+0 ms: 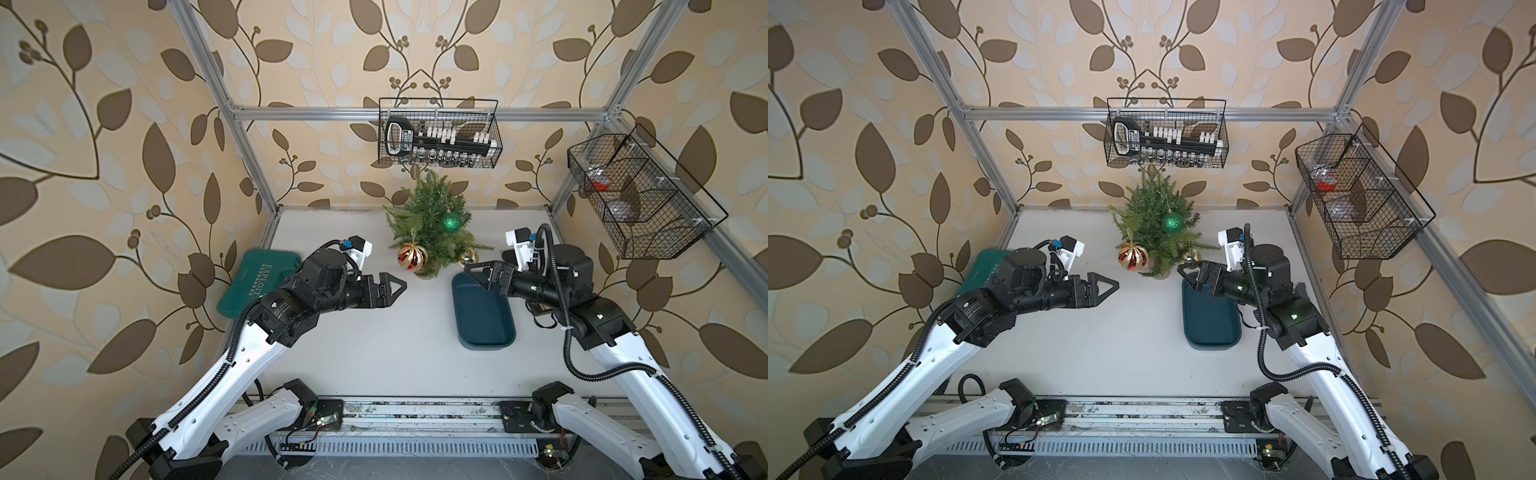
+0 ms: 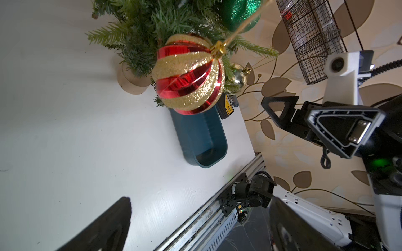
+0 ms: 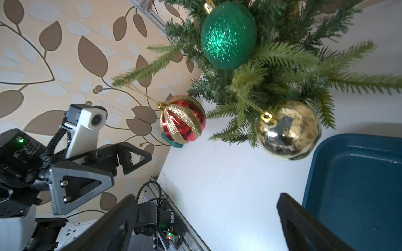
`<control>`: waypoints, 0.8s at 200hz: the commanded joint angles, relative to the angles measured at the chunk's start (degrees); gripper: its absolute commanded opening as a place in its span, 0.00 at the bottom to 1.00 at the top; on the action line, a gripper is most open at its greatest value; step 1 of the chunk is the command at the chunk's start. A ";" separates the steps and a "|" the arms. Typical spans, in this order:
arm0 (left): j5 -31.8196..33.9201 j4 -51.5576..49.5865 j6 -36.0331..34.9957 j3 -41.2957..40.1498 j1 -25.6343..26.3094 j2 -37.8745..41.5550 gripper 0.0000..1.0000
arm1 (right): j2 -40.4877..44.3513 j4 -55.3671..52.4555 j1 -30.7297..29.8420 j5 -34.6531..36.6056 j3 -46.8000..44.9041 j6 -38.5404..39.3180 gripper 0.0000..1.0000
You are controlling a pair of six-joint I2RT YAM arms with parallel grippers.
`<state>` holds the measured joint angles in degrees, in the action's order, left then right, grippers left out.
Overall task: Decorate the small christmas tree with ornaments
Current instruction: Reset both arms
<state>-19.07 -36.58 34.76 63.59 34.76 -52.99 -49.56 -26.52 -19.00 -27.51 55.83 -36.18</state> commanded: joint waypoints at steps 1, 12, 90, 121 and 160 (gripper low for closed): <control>1.96 -1.75 -0.17 -2.11 -0.75 2.39 0.99 | 2.92 -2.04 -0.01 0.47 -3.03 2.86 1.00; 3.86 -2.99 -0.22 -3.14 -0.75 3.12 0.99 | 4.56 -2.60 -0.01 2.20 -4.40 3.75 1.00; 18.79 -9.57 -2.65 -6.58 -0.75 4.19 0.99 | 10.52 -2.54 3.21 14.00 -12.58 6.01 1.00; 20.39 -8.82 -2.99 -8.79 -0.73 4.98 0.99 | 11.49 -2.76 3.36 13.86 -12.69 6.75 1.00; 29.94 -9.55 -6.56 -9.60 -0.68 5.55 0.99 | 11.05 -3.55 3.83 23.73 -13.41 8.92 1.00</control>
<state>2.72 -46.24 32.25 53.91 34.76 -48.10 -38.24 -29.52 -15.70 -10.98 43.44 -29.80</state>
